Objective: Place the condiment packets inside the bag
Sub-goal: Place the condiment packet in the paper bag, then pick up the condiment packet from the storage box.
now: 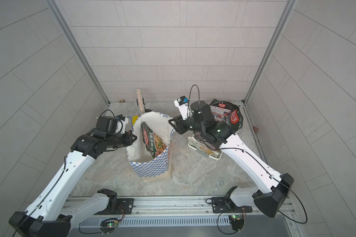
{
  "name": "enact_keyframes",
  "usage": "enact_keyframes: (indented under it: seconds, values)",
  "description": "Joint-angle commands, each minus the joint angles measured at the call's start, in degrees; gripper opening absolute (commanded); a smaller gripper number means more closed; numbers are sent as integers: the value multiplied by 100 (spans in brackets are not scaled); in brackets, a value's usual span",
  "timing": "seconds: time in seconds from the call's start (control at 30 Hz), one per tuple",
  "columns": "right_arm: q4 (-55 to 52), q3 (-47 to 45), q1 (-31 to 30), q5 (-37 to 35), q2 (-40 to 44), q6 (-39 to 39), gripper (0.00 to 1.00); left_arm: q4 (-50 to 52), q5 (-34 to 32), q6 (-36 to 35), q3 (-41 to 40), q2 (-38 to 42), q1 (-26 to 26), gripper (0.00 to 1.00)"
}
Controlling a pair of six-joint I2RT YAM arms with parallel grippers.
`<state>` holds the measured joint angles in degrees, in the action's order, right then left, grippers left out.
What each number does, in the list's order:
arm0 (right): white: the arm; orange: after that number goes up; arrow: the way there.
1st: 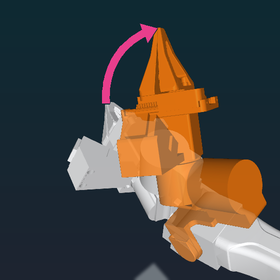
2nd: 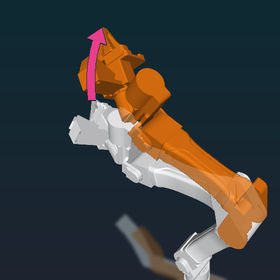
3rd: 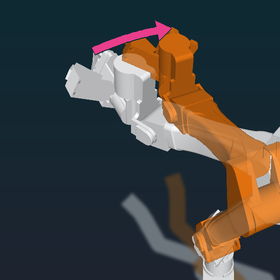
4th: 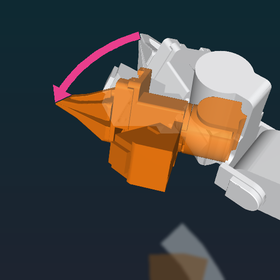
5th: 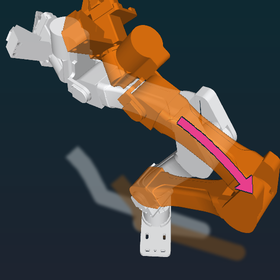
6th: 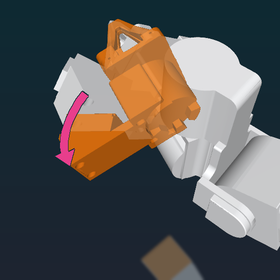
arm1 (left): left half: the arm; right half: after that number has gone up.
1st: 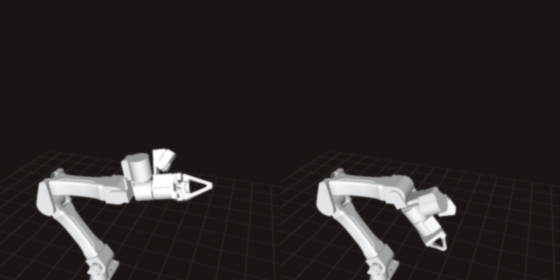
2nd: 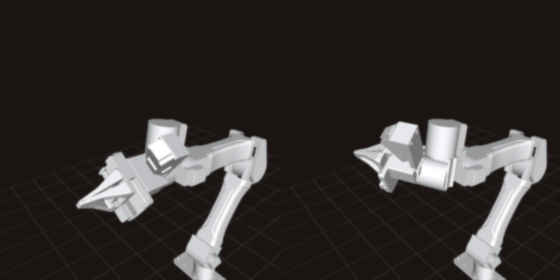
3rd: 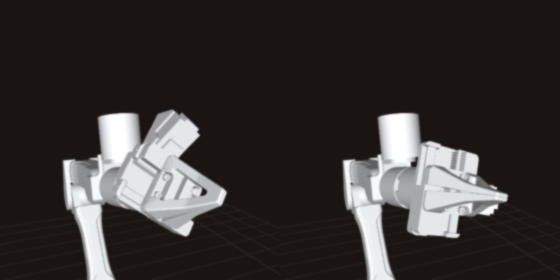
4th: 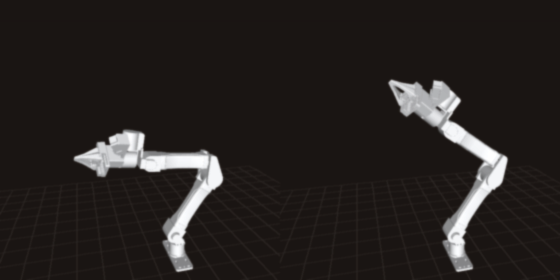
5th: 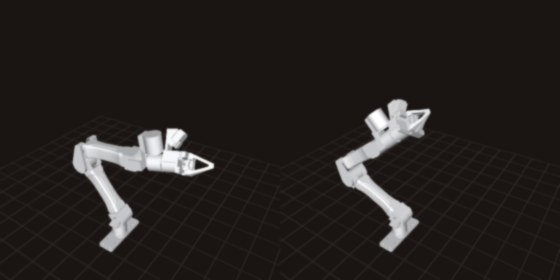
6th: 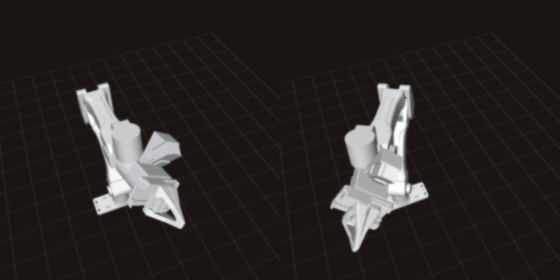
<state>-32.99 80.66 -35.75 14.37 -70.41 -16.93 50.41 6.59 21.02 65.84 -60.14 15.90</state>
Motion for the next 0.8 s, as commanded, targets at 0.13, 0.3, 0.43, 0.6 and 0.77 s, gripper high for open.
enact_keyframes:
  seconds: [0.13,0.3,0.43,0.6,0.77]
  values:
    - [-1096,-1400,1464,-135,1692,342,54,624,-401,-89,519,-185,25,0]
    - [-1552,-2274,1975,292,2445,151,62,982,-535,-104,1333,-511,127,0]
    - [-1572,-2654,1975,766,2681,85,66,972,-428,-119,1439,-672,268,0]
    - [-1554,-2929,1964,1531,2752,119,66,915,-328,-168,1119,-746,296,0]
    - [-1456,-3149,1944,916,2753,109,64,808,-200,-217,909,-637,297,0]
